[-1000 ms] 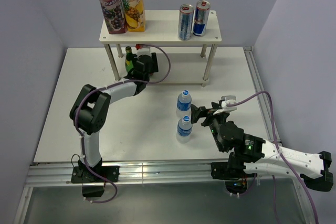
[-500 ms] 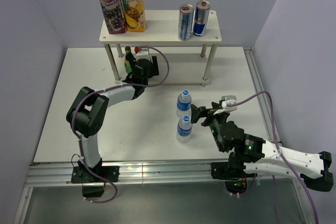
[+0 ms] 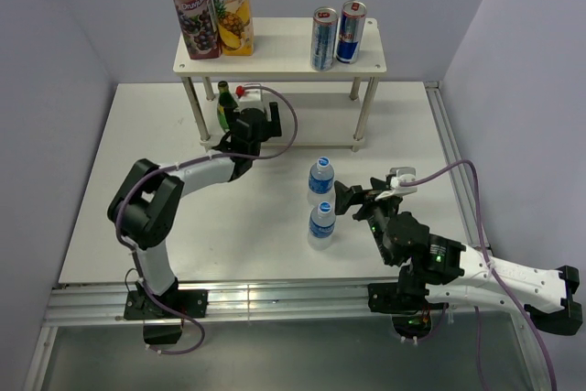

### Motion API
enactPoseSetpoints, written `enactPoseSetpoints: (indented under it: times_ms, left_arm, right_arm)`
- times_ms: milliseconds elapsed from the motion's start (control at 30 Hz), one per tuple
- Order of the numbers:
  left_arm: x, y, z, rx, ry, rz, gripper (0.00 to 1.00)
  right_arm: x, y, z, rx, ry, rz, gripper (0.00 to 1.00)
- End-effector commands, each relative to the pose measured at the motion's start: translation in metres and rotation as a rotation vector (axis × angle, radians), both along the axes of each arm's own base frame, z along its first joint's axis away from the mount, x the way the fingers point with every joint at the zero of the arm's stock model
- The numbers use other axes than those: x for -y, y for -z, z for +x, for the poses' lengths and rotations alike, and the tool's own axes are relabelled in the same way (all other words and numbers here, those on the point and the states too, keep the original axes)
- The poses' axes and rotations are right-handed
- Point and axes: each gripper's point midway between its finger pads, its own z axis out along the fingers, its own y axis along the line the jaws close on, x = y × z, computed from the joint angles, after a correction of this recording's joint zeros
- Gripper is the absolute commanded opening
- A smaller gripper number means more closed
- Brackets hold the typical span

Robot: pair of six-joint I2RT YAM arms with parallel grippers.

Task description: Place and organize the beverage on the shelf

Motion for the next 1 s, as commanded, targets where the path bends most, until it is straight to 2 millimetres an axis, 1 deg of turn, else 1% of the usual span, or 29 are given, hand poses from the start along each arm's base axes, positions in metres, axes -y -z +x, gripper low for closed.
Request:
enactPoseSetpoints:
  times_ms: [0, 33, 100, 133, 200, 300, 333, 400, 433, 500, 533, 567, 600, 633, 667, 700, 733, 767, 800, 833, 967]
  left_arm:
    - [0.003, -0.029, -0.019, 0.055, -0.007, -0.040, 0.99]
    - [0.000, -0.028, -0.027, 0.052, -0.007, -0.037, 0.99]
    - [0.004, -0.028, -0.040, 0.053, -0.004, -0.033, 0.99]
    - [0.006, -0.028, -0.053, 0.051, 0.011, -0.034, 0.99]
    - [0.008, -0.028, -0.065, 0.043, 0.022, -0.041, 0.99]
    - [0.010, -0.029, -0.095, 0.022, 0.071, -0.060, 0.99]
    - [0.016, -0.027, -0.104, 0.013, 0.100, -0.063, 0.99]
    - [0.020, -0.024, -0.119, -0.005, 0.143, -0.080, 0.99]
    - [0.024, -0.017, -0.134, -0.023, 0.187, -0.084, 0.99]
    - [0.027, -0.008, -0.150, -0.041, 0.226, -0.085, 0.99]
    - [0.030, -0.001, -0.165, -0.054, 0.265, -0.087, 0.99]
    - [0.034, 0.003, -0.173, -0.061, 0.299, -0.092, 0.99]
    - [0.036, 0.017, -0.185, -0.083, 0.345, -0.077, 0.99]
    - [0.047, 0.017, -0.199, -0.088, 0.420, -0.097, 0.99]
    - [0.052, 0.019, -0.204, -0.086, 0.451, -0.107, 0.99]
    - [0.054, 0.028, -0.212, -0.102, 0.484, -0.096, 0.99]
    - [0.060, 0.031, -0.220, -0.110, 0.522, -0.101, 0.99]
    - [0.066, 0.030, -0.224, -0.103, 0.553, -0.116, 0.99]
    - [0.069, 0.036, -0.229, -0.114, 0.577, -0.110, 0.99]
    - [0.076, 0.036, -0.233, -0.112, 0.600, -0.115, 0.99]
    - [0.094, 0.044, -0.236, -0.127, 0.641, -0.110, 0.99]
  right_arm:
    - [0.001, -0.005, 0.001, 0.010, 0.020, 0.030, 1.00]
    - [0.001, -0.005, 0.001, 0.009, 0.020, 0.032, 1.00]
    - [0.001, -0.004, 0.001, 0.009, 0.020, 0.033, 1.00]
    - [0.001, -0.003, 0.001, 0.008, 0.020, 0.032, 1.00]
    - [0.001, -0.003, 0.001, 0.008, 0.020, 0.032, 1.00]
    - [0.002, -0.003, 0.001, 0.007, 0.026, 0.026, 1.00]
    - [0.002, -0.003, 0.001, 0.006, 0.029, 0.026, 1.00]
    - [0.002, -0.003, 0.002, 0.003, 0.035, 0.020, 1.00]
    - [0.002, -0.001, 0.002, 0.002, 0.037, 0.014, 1.00]
    - [0.002, -0.002, 0.002, 0.003, 0.037, 0.017, 1.00]
    - [0.002, -0.001, 0.002, 0.002, 0.039, 0.014, 1.00]
    - [0.003, -0.002, 0.003, 0.003, 0.045, 0.014, 1.00]
    - [0.003, -0.002, 0.003, 0.002, 0.046, 0.011, 1.00]
    - [0.002, -0.001, 0.003, 0.001, 0.043, 0.010, 1.00]
    - [0.003, -0.002, 0.003, 0.002, 0.046, 0.011, 1.00]
    - [0.003, -0.001, 0.003, 0.002, 0.048, 0.008, 1.00]
    - [0.003, -0.001, 0.003, 0.002, 0.046, 0.008, 1.00]
    - [0.003, -0.001, 0.003, 0.001, 0.048, 0.005, 1.00]
    - [0.003, -0.001, 0.003, 0.000, 0.049, 0.004, 1.00]
    - [0.002, -0.001, 0.003, -0.001, 0.049, 0.004, 1.00]
    - [0.004, 0.000, 0.003, -0.001, 0.052, 0.005, 1.00]
